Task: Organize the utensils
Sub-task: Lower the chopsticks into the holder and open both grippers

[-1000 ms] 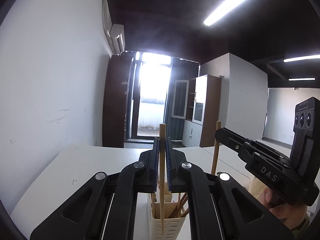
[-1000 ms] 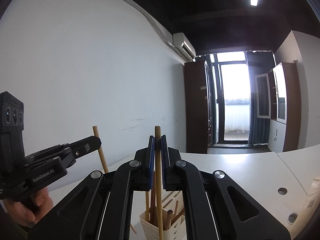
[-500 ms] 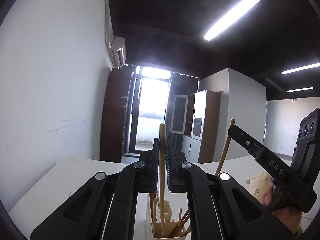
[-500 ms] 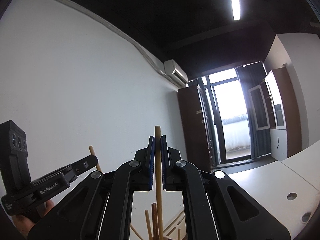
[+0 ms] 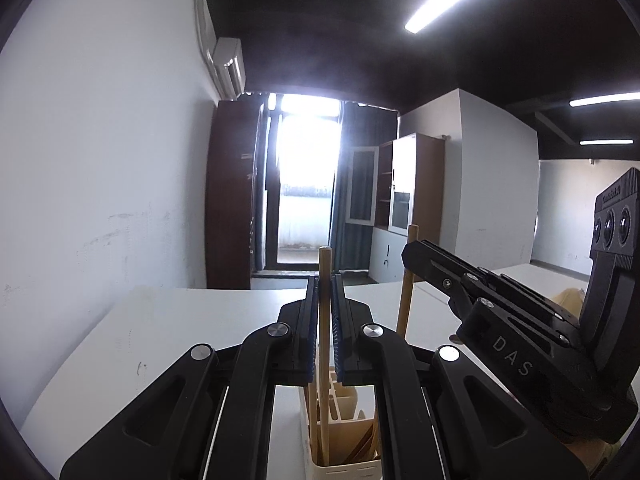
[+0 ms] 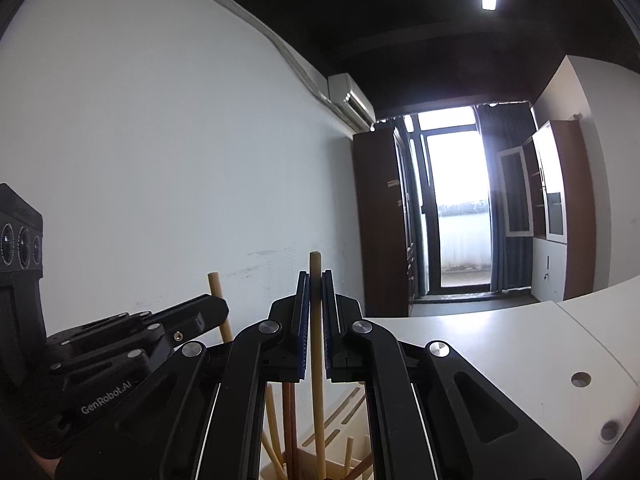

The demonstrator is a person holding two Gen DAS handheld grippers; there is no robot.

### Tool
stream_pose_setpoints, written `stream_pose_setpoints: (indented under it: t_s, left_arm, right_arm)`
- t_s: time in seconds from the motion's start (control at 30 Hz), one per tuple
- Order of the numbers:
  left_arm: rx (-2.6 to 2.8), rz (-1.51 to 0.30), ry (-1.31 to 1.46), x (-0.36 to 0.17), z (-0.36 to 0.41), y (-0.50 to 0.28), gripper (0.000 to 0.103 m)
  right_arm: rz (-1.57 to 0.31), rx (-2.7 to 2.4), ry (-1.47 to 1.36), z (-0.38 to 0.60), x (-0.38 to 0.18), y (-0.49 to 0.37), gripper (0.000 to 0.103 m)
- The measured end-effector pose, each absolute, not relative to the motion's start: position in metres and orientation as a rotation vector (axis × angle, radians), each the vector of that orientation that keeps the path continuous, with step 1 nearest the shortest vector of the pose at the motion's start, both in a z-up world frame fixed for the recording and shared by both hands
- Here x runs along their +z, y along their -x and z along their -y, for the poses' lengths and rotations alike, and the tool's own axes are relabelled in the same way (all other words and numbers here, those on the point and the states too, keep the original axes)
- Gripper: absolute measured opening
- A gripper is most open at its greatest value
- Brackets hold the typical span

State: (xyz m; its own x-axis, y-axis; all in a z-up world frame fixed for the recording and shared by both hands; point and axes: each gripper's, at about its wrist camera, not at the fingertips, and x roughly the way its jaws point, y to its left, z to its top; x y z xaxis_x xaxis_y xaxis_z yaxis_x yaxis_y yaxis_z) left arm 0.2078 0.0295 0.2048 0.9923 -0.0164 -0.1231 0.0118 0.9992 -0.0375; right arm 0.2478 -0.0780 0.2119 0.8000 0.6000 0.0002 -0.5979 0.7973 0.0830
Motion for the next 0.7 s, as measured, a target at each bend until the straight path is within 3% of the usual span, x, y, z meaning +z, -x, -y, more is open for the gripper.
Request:
stream_pose_setpoints:
  t_s: [0.7]
  left_arm:
    - [-0.003,-0.251,0.001,0.181,-0.031,-0.219,0.006]
  right_arm:
    - [-0.144,0.615,0.016,0.079,0.188,-0.25,0.008]
